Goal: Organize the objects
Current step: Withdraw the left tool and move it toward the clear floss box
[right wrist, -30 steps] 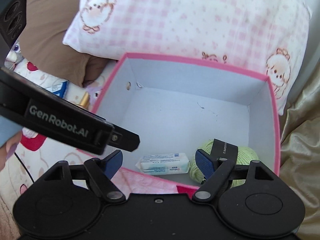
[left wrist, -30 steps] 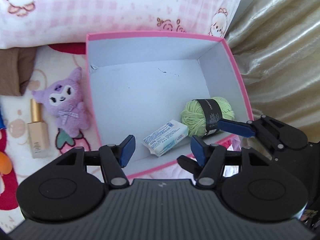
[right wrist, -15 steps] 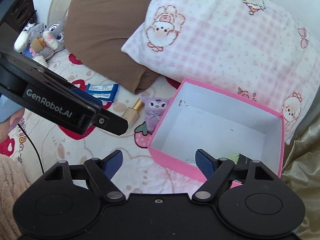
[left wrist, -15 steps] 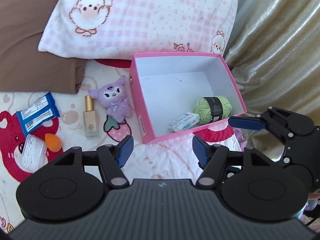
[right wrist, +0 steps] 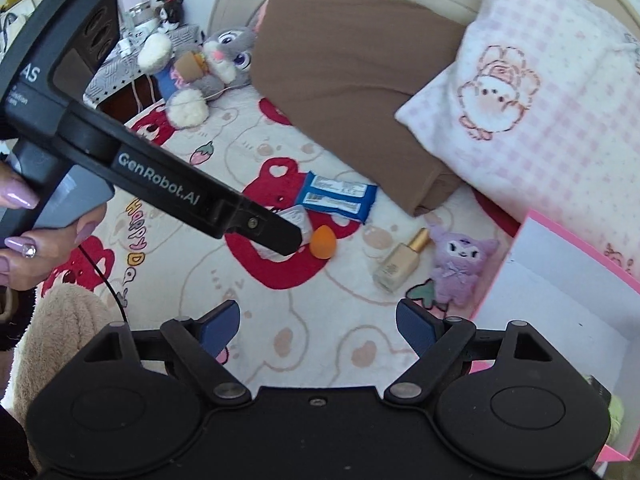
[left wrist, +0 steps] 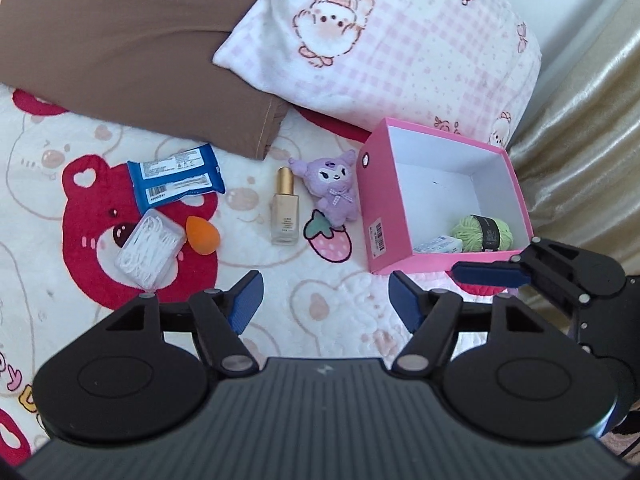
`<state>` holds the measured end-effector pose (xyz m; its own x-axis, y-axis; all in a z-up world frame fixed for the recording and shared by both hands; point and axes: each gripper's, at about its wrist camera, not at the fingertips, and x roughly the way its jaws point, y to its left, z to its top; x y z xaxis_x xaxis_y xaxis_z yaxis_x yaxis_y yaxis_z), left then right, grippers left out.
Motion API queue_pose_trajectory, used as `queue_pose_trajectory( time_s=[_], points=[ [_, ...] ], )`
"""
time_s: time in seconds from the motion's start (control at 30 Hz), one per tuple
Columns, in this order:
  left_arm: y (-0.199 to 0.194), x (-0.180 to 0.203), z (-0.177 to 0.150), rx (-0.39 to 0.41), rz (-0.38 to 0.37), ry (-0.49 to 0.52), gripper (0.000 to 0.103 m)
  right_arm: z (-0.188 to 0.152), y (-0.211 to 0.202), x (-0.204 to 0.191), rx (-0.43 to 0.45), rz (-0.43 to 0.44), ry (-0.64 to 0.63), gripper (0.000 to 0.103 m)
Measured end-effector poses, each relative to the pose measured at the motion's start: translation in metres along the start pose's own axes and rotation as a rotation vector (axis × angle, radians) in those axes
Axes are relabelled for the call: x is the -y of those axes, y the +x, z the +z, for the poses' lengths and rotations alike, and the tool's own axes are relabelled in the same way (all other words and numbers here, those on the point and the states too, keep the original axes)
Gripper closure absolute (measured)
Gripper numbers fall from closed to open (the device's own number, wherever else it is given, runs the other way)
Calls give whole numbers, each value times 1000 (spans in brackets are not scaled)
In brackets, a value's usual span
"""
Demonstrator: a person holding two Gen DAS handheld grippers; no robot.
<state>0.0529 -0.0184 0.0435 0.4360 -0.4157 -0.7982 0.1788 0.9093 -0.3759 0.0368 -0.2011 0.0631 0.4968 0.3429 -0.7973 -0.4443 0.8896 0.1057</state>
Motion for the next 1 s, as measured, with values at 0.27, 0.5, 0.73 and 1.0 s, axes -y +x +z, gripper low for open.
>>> queue_pose_trajectory(
  time_s=[0.27,0.5,0.73,1.0],
  points=[
    [11,-61,4,55,23,-142,34,19,69,-23,-31,70,-140,15],
    [39,-116,0,45,56,-261,33,29,120,-34,23,76,-254,15],
    [74,-168,-8,22,69,-377,33,36,169,-43,49,108,-334,15],
    [103,-213,-23,14,98,-470,35,35,228,-46,47,37,-452,15]
  ],
)
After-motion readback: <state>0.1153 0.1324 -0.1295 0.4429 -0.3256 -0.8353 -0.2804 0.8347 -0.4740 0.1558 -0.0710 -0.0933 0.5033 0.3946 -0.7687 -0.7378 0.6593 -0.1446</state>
